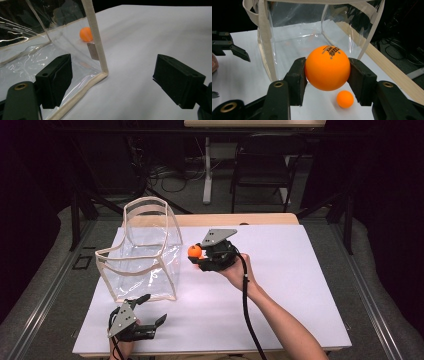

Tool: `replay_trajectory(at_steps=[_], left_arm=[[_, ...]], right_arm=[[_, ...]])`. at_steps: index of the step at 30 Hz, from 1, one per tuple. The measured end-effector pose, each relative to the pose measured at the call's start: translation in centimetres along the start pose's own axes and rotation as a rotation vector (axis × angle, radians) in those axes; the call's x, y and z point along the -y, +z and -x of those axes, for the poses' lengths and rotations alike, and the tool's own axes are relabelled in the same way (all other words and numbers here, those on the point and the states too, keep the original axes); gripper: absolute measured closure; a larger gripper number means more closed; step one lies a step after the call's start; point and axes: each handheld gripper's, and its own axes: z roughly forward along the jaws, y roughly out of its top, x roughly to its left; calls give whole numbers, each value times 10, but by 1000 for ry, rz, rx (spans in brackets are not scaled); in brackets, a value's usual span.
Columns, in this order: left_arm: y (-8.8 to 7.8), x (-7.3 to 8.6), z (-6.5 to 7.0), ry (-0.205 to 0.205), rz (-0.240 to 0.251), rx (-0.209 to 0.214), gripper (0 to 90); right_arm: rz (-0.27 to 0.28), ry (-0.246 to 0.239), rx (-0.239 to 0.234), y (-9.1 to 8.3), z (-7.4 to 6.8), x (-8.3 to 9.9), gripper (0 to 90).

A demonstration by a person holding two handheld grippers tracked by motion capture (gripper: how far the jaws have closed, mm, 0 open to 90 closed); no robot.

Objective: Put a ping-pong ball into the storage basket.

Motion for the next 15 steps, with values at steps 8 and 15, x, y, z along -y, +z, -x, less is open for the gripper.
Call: replay_trajectory(at_steps=[8,15], left_arm=[[0,0,0,0,0,0,157],[0,0,0,-2,1,-1,157]], right_arm=[[-3,-4,3,2,1,-3,505],[0,-4,7,2,3,-6,506]])
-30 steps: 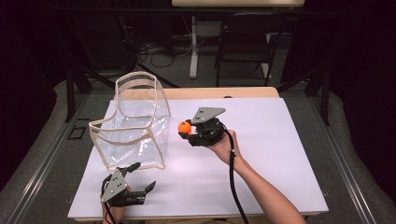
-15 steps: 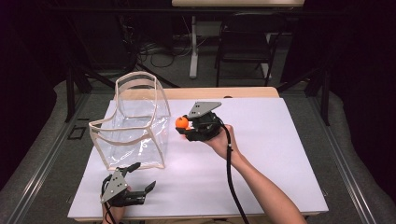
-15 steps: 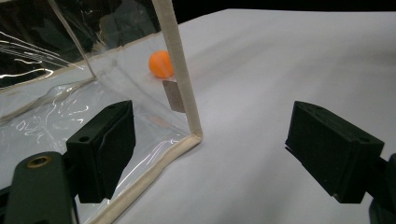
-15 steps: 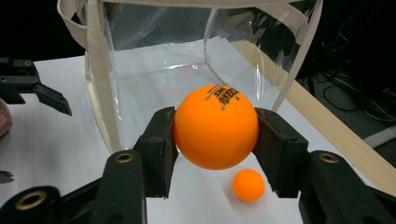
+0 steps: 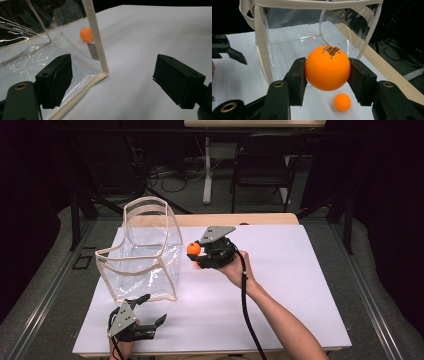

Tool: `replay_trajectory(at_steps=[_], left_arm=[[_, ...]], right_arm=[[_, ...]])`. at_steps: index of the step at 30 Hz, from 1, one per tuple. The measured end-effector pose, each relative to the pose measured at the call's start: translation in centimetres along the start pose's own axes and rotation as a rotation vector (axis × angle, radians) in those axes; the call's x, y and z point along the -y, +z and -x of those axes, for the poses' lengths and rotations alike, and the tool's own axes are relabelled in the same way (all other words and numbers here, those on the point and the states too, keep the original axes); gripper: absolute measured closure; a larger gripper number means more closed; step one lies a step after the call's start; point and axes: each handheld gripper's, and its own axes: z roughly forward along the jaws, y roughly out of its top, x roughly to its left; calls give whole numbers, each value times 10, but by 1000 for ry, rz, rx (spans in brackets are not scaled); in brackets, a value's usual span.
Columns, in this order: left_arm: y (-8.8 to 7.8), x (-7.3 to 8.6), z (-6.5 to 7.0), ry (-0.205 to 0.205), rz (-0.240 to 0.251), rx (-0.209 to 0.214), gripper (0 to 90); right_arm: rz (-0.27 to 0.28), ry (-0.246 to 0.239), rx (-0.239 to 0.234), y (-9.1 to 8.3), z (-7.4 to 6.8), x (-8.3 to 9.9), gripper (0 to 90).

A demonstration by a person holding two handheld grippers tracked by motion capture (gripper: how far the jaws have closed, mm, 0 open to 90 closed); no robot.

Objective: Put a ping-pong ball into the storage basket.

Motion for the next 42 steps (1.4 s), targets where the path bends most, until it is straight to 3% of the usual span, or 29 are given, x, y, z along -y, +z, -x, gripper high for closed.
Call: replay_trajectory(at_steps=[19,42], left_arm=[[0,0,0,0,2,0,157],[0,0,0,0,-2,0,157]], right_arm=[[8,-18,1,0,1,-14,506],[-29,-35,-3,6,12,-32,506]])
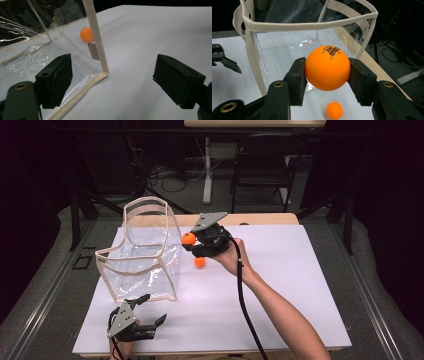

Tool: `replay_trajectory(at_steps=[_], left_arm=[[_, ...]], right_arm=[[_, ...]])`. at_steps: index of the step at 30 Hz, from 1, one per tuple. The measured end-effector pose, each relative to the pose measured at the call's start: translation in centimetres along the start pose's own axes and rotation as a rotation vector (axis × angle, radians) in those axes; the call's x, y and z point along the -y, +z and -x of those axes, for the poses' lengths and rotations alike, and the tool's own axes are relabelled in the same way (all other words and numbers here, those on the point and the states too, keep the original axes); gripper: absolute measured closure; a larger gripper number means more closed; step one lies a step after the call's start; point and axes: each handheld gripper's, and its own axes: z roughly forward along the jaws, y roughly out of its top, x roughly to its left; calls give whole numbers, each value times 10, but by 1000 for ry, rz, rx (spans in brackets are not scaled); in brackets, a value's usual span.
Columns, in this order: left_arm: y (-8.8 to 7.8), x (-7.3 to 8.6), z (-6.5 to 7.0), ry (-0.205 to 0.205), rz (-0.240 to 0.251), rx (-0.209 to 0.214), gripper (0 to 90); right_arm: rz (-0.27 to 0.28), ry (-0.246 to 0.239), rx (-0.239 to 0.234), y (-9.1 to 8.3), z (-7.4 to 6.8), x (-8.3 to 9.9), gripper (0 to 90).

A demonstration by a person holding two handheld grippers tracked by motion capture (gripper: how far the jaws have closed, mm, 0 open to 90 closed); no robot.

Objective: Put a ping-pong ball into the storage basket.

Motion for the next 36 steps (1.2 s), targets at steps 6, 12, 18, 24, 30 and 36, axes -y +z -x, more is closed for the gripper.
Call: replay_trajectory(at_steps=[6,12,18,24,30,36], left_arm=[[0,0,0,-2,3,1,157],[0,0,0,-2,3,0,157],[-1,0,0,2,9,-5,157],[-1,0,0,2,7,-5,157],[-1,0,0,1,6,-3,157],[0,0,0,0,4,-2,157]], right_arm=[[-2,-10,4,-1,1,-9,505],[-13,-14,-2,1,2,-16,505],[-19,-15,-2,2,3,-22,505],[-17,-22,3,1,4,-27,505],[-18,-22,8,1,6,-32,505],[-21,-25,14,2,9,-35,505]])
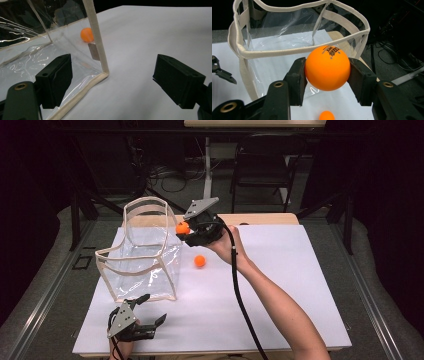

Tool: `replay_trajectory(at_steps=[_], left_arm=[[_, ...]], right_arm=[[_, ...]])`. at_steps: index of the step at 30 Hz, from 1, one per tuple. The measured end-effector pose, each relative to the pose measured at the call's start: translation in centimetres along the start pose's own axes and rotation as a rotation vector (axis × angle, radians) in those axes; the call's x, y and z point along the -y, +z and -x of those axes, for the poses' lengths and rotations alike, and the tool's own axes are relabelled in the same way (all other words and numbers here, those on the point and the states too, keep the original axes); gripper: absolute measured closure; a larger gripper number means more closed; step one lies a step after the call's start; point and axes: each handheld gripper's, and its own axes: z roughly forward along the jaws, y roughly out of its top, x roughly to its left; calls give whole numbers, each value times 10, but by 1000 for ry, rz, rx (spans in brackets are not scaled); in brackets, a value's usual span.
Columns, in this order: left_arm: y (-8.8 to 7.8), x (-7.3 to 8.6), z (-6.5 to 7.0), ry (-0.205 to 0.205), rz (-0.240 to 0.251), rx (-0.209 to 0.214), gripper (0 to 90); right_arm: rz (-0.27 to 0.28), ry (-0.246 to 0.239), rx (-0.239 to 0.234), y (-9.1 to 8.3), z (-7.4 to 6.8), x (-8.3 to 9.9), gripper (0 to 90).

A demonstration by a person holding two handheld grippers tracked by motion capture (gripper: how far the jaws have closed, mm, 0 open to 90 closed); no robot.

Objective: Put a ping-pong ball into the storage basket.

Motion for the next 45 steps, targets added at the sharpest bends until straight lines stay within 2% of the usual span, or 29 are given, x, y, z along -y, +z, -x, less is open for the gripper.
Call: replay_trajectory(at_steps=[36,45], left_arm=[[0,0,0,-1,3,-2,157],[0,0,0,0,2,-2,157]], right_arm=[[-2,-9,16,8,4,-21,505],[18,-14,28,7,4,-26,505]])
